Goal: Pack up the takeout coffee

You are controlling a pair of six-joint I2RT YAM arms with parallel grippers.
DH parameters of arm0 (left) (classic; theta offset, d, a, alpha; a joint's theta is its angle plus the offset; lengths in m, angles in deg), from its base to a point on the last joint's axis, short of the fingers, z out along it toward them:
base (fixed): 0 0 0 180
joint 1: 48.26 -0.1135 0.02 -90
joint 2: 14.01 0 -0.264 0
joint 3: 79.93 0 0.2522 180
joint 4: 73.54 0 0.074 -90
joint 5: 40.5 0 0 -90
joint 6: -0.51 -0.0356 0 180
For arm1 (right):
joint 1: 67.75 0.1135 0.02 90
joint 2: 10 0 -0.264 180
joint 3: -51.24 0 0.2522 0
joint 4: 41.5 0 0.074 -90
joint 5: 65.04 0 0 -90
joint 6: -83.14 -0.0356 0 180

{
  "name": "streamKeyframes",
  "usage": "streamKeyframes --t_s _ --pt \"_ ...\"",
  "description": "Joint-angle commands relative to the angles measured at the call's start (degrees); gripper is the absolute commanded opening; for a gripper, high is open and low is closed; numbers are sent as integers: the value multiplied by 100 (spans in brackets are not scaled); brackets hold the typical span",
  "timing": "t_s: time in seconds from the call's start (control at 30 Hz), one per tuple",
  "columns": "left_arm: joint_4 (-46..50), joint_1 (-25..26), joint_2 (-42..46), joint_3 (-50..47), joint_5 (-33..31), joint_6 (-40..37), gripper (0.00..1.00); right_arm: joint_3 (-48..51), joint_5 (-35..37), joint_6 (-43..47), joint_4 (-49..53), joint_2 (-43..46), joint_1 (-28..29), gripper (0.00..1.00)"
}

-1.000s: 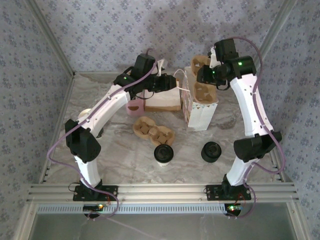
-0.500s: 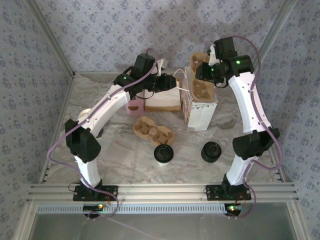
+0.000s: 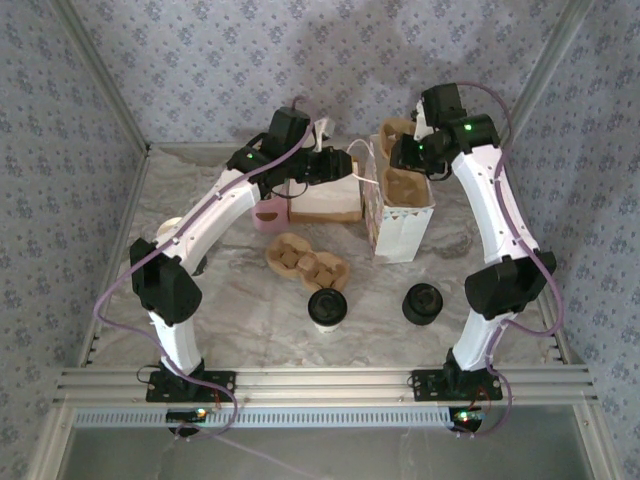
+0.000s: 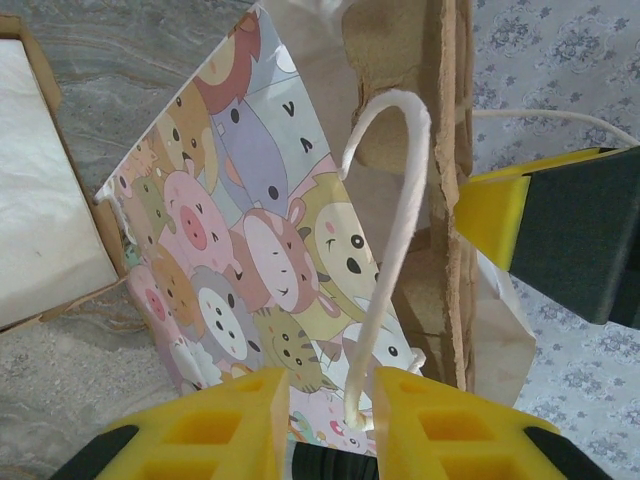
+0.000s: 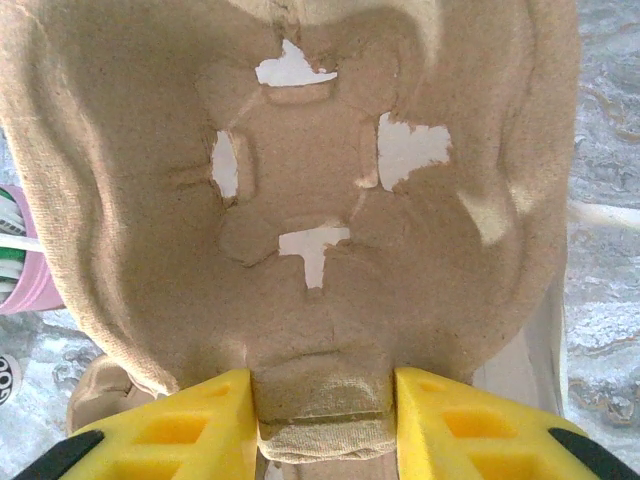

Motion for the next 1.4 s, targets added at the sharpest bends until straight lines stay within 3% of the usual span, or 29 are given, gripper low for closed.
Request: streamKeyframes --t_s 0.0,0.53,0.6,0.77,0.9,1.17,1.27,1.37 --pt "-124 45 0 -3 63 12 28 -109 215 147 299 -42 60 39" --pt "-146 47 65 -61 82 30 28 -163 285 560 724 -145 136 37" --pt "-108 10 139 -67 34 8 34 -154 243 613 728 -149 133 36" --pt "-70 -147 252 114 49 -15 60 -181 79 782 743 -92 137 35" --pt "301 -158 -65 674 205 -139 62 -218 -94 998 774 -102 156 35" --pt "-9 42 -243 697 553 -77 59 -474 -146 1232 1247 -291 191 36" --pt "-21 172 -268 627 599 -68 49 -515 -193 1191 1376 -317 182 35" --pt "-164 286 -140 382 502 5 31 -602 -228 1222 1551 -350 157 35"
